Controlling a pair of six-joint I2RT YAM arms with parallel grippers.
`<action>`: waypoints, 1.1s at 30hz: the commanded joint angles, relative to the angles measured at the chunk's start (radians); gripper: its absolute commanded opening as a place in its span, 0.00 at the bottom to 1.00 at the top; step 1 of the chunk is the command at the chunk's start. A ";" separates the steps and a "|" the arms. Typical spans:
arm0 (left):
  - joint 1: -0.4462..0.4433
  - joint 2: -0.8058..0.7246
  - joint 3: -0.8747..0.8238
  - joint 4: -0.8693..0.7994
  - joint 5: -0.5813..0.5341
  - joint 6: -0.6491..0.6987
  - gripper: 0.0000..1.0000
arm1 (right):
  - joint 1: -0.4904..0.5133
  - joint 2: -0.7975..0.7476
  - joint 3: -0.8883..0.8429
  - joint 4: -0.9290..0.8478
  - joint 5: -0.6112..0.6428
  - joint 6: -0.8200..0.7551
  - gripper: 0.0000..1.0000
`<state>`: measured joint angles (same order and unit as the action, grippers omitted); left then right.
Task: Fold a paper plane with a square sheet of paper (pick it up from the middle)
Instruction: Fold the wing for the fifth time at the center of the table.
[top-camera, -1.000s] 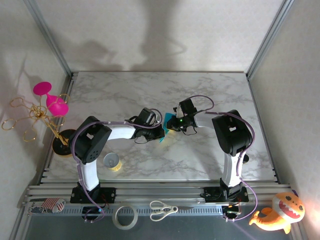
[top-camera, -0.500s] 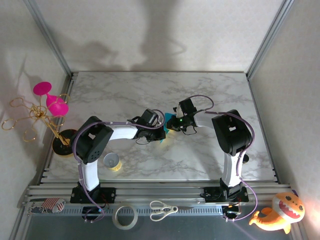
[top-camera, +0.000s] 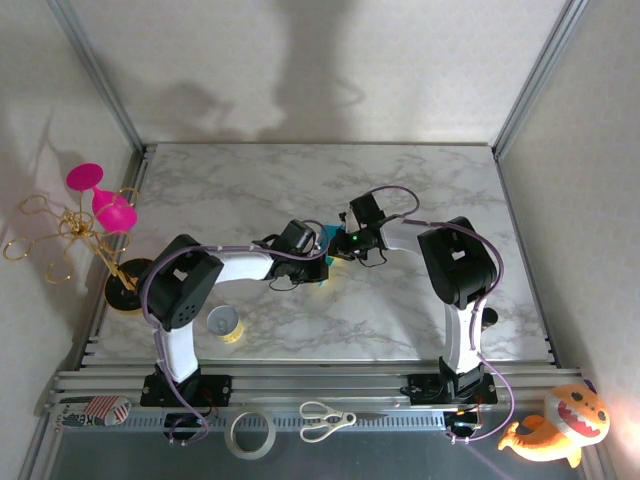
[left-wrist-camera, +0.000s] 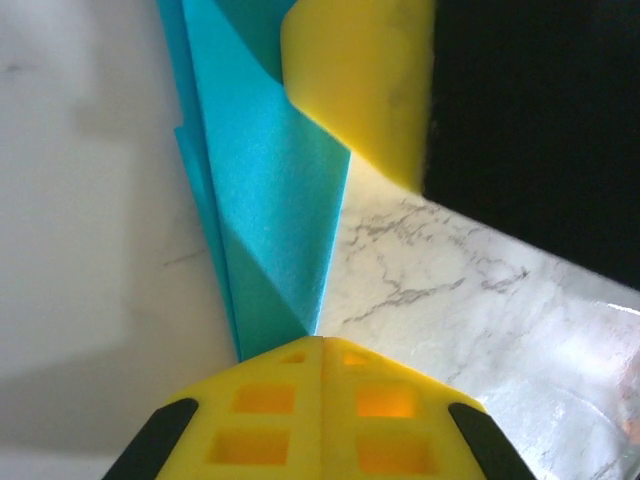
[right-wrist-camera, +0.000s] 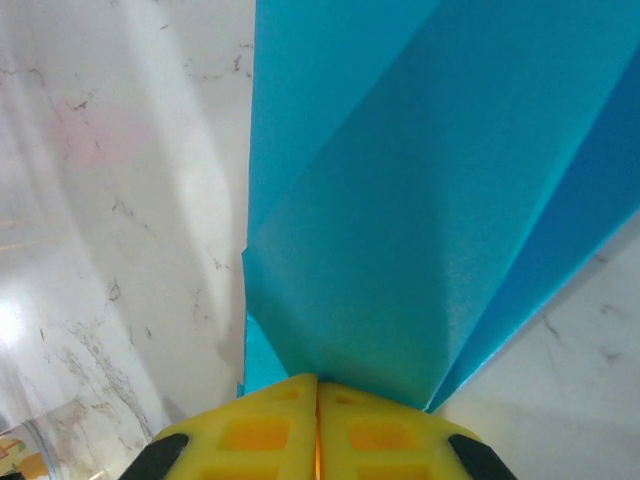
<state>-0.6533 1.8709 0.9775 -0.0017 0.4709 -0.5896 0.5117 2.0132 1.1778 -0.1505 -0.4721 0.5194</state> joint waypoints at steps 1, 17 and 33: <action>-0.035 -0.023 -0.050 -0.188 0.012 0.036 0.01 | 0.007 0.110 -0.031 -0.089 0.211 -0.012 0.10; -0.009 -0.249 -0.046 -0.122 -0.075 -0.028 0.02 | 0.022 0.069 -0.033 -0.102 0.221 0.032 0.09; 0.001 -0.056 -0.001 0.118 -0.154 -0.185 0.00 | 0.036 -0.016 -0.023 -0.042 0.136 0.166 0.09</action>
<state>-0.6590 1.7924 0.9379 0.0799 0.3573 -0.7498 0.5442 1.9915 1.1774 -0.1459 -0.3859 0.6605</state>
